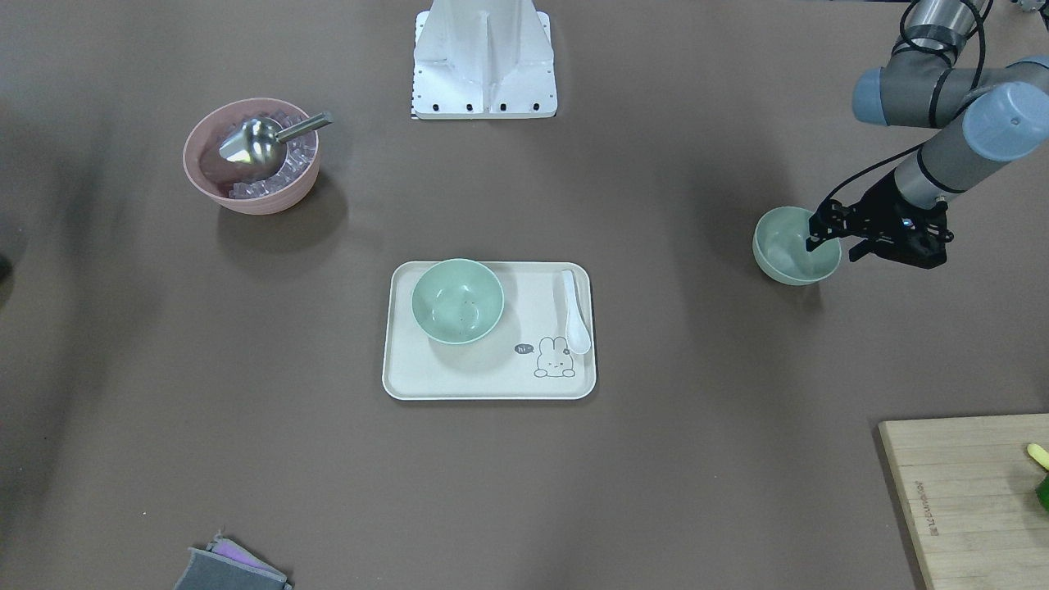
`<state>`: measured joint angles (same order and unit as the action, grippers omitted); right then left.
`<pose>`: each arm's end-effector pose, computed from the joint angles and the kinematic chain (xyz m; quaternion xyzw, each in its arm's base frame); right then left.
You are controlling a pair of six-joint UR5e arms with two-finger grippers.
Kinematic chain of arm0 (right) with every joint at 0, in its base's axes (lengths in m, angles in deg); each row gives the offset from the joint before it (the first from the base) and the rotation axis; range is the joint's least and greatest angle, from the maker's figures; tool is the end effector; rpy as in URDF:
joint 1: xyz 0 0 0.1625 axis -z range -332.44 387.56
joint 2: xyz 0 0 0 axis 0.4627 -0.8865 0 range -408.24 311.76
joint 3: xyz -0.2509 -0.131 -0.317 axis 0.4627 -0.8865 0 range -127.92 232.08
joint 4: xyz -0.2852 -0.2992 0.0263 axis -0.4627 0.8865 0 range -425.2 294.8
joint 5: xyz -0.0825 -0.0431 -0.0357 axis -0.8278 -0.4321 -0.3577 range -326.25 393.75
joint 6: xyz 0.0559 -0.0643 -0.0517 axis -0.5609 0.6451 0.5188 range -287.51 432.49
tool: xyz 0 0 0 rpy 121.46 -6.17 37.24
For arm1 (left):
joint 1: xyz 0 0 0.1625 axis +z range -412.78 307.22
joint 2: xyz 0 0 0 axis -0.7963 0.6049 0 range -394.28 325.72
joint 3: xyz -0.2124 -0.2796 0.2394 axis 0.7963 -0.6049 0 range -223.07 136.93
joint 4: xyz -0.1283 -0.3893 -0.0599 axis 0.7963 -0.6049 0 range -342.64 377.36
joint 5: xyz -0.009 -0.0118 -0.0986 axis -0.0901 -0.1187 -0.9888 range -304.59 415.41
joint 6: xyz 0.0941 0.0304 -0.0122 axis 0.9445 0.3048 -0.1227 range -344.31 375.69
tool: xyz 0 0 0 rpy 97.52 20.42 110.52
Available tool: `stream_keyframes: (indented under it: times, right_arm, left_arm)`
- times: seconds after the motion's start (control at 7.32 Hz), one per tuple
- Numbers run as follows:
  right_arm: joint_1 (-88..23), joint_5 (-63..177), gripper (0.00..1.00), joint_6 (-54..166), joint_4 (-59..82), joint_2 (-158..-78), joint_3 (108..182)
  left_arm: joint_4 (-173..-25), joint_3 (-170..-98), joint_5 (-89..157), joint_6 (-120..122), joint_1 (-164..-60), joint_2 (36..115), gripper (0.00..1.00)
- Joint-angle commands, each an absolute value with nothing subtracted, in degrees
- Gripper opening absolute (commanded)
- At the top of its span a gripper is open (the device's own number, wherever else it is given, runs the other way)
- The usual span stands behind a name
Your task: Stack green bowls together
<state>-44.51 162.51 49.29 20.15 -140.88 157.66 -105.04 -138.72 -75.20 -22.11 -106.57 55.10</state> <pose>-0.0806 -0.4796 0.5431 0.0199 -0.3577 -0.0078 0.9336 0.2468 -0.4530 0.5525 0.0425 0.4436 0.0990 0.8897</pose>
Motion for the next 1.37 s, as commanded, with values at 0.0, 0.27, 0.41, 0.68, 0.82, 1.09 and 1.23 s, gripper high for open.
stream_keyframes:
  times: [0.0, 0.27, 0.41, 0.68, 0.82, 1.09, 1.23]
  right_arm:
    - [-44.5, 162.5, 1.00, 49.3, 20.1, -140.9, 157.6]
    - [-44.5, 162.5, 1.00, 49.3, 20.1, -140.9, 157.7]
    - [-44.5, 162.5, 1.00, 49.3, 20.1, -140.9, 157.7]
    - [-44.5, 162.5, 1.00, 49.3, 20.1, -140.8, 157.7]
    - [-44.5, 162.5, 1.00, 49.3, 20.1, -140.8, 157.7]
    - [-44.5, 162.5, 1.00, 49.3, 20.1, -140.8, 157.7]
    - [-44.5, 162.5, 1.00, 49.3, 20.1, -140.8, 157.7]
  left_arm:
    - [-105.1, -138.6, -75.2, -22.1, -106.3, 55.1, 0.61]
    - [-105.5, -138.6, -72.9, -22.1, -106.3, 55.2, 0.00]
    - [-105.9, -138.7, -72.0, -22.0, -106.4, 55.1, 0.00]
    - [-105.9, -139.8, -72.9, -22.4, -106.4, 56.2, 0.00]
    - [-105.6, -140.5, -74.5, -22.6, -106.7, 57.4, 0.00]
    - [-105.1, -141.8, -75.7, -25.8, -107.0, 59.7, 0.00]
    - [-105.1, -141.8, -75.7, -32.0, -106.8, 62.4, 0.00]
